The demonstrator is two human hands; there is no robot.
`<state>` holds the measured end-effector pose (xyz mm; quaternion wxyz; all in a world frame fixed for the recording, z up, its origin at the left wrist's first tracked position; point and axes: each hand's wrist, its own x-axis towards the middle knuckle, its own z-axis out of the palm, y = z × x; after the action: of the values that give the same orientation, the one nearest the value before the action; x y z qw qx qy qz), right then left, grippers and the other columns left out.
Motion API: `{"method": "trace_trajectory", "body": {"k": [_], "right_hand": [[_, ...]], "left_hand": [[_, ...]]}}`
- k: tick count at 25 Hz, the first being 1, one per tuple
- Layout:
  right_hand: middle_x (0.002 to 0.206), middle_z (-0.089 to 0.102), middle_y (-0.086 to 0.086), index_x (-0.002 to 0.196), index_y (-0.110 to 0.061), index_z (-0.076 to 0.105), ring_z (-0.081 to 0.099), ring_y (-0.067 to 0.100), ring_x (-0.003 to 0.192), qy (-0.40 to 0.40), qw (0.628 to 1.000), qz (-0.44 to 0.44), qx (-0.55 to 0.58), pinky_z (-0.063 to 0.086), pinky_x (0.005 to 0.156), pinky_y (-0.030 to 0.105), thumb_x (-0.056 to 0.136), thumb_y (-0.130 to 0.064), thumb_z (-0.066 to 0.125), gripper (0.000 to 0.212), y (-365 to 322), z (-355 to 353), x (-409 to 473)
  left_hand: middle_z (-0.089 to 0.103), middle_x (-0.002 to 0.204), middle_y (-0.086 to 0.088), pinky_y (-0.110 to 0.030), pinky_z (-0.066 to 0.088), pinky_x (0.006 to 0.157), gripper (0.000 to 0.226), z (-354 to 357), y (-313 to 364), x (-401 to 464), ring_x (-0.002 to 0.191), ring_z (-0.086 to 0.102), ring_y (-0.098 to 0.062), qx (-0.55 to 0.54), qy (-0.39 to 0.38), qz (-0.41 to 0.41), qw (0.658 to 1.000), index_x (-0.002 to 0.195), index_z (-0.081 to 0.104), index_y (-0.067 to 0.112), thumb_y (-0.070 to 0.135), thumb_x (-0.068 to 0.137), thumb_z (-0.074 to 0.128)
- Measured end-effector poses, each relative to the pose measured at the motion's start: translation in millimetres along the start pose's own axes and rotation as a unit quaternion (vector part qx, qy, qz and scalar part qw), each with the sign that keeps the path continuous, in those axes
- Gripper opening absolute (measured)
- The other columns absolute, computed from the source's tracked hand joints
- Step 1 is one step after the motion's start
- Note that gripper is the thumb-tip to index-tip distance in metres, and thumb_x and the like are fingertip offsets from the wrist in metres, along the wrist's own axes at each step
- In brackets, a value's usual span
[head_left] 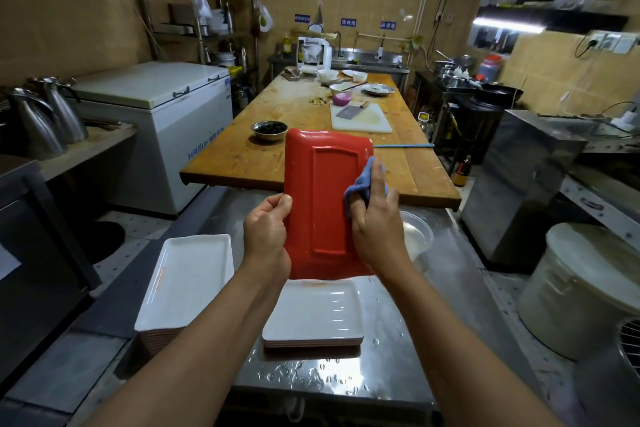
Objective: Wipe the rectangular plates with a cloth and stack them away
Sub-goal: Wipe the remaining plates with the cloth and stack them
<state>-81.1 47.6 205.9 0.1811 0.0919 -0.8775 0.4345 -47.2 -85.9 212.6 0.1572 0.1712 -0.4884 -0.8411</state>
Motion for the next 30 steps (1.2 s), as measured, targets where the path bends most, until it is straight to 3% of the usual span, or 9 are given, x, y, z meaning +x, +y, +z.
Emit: {"method": "trace_trajectory", "body": {"k": [3, 7, 10, 15, 19, 22, 25, 27, 30], "right_hand": [[0.118, 0.043, 0.004, 0.149, -0.033, 0.013, 0.050, 0.015, 0.103, -0.010, 0.999, 0.016, 0.039, 0.042, 0.083, 0.028, 0.095, -0.030, 0.049, 0.066, 10.6, 1.7, -24.2], [0.091, 0.068, -0.016, 0.127, -0.034, 0.046, 0.066, -0.002, 0.079, 0.001, 0.951, 0.079, 0.299, 0.050, 0.065, 0.012, 0.079, -0.003, 0.068, 0.061, 17.1, -13.8, -17.8], [0.069, 0.070, -0.014, 0.111, -0.029, 0.051, 0.067, 0.006, 0.058, -0.002, 0.937, 0.092, 0.337, 0.053, 0.050, 0.020, 0.070, 0.008, 0.071, 0.059, 16.1, -15.5, -9.1], [0.076, 0.069, -0.001, 0.103, -0.030, 0.053, 0.066, 0.012, 0.055, -0.032, 0.927, 0.078, 0.364, 0.052, 0.046, 0.028, 0.064, 0.007, 0.077, 0.059, 14.3, -19.1, 2.0], [0.074, 0.071, -0.002, 0.101, -0.029, 0.054, 0.065, 0.019, 0.056, -0.088, 0.925, 0.035, 0.369, 0.055, 0.049, 0.033, 0.067, 0.013, 0.071, 0.057, 10.2, -24.8, 12.9], [0.072, 0.069, 0.005, 0.111, -0.017, 0.053, 0.063, 0.018, 0.052, -0.174, 0.906, 0.025, 0.386, 0.053, 0.048, 0.029, 0.071, 0.020, 0.063, 0.055, 8.1, -28.8, 16.0], [0.071, 0.066, 0.009, 0.113, -0.016, 0.053, 0.058, 0.013, 0.043, -0.244, 0.877, 0.023, 0.413, 0.050, 0.043, 0.023, 0.068, 0.015, 0.064, 0.056, 11.2, -37.3, 17.6], [0.080, 0.068, 0.008, 0.113, -0.018, 0.056, 0.064, 0.018, 0.059, -0.252, 0.880, 0.016, 0.402, 0.055, 0.054, 0.027, 0.063, 0.008, 0.065, 0.057, 14.4, -43.0, 21.4], [0.089, 0.069, 0.005, 0.113, -0.021, 0.059, 0.066, 0.020, 0.076, -0.250, 0.895, 0.007, 0.370, 0.054, 0.065, 0.027, 0.060, 0.005, 0.066, 0.059, 18.8, -49.3, 26.0]], "left_hand": [[0.069, 0.060, 0.007, -0.031, 0.054, 0.058, 0.018, 4.7, -1.6, 10.4, 0.059, 0.066, -0.011, -0.025, 0.019, 0.006, 0.999, 0.077, 0.061, 0.018, 0.014, 0.093, 0.054], [0.070, 0.062, 0.008, -0.027, 0.052, 0.051, 0.019, 5.6, -11.1, 15.9, 0.056, 0.068, -0.008, -0.026, 0.002, 0.001, 1.000, 0.080, 0.059, 0.020, 0.021, 0.096, 0.049], [0.067, 0.067, 0.002, -0.026, 0.051, 0.049, 0.020, 3.5, -14.3, 19.9, 0.059, 0.065, -0.010, 0.021, -0.017, -0.021, 0.999, 0.083, 0.053, 0.020, 0.020, 0.100, 0.041], [0.065, 0.085, -0.006, -0.027, 0.053, 0.057, 0.013, -16.7, 5.2, 27.8, 0.065, 0.066, -0.012, 0.132, -0.115, -0.077, 0.982, 0.104, 0.055, 0.011, 0.020, 0.097, 0.048], [0.045, 0.134, -0.008, -0.039, 0.045, 0.090, 0.084, -15.0, 37.9, 40.4, 0.110, 0.053, -0.019, 0.318, -0.099, 0.054, 0.941, 0.142, 0.022, 0.019, 0.040, 0.077, 0.071], [0.024, 0.148, -0.005, -0.041, 0.034, 0.106, 0.099, 3.9, 70.7, 55.3, 0.132, 0.032, -0.020, 0.438, -0.117, 0.202, 0.868, 0.144, 0.019, 0.028, 0.046, 0.067, 0.078], [0.032, 0.146, -0.003, -0.029, 0.033, 0.099, 0.096, 17.1, 89.1, 69.9, 0.130, 0.037, -0.019, 0.531, -0.200, 0.214, 0.795, 0.143, 0.029, 0.025, 0.043, 0.063, 0.080], [0.051, 0.134, -0.004, -0.029, 0.046, 0.093, 0.087, 16.6, 94.6, 74.6, 0.115, 0.055, -0.017, 0.510, -0.282, 0.136, 0.801, 0.134, 0.042, 0.023, 0.041, 0.058, 0.079], [0.069, 0.095, -0.004, -0.020, 0.054, 0.063, 0.054, 12.5, 96.1, 76.3, 0.078, 0.070, -0.012, 0.463, -0.336, 0.087, 0.816, 0.103, 0.062, 0.018, 0.037, 0.056, 0.078]]}}
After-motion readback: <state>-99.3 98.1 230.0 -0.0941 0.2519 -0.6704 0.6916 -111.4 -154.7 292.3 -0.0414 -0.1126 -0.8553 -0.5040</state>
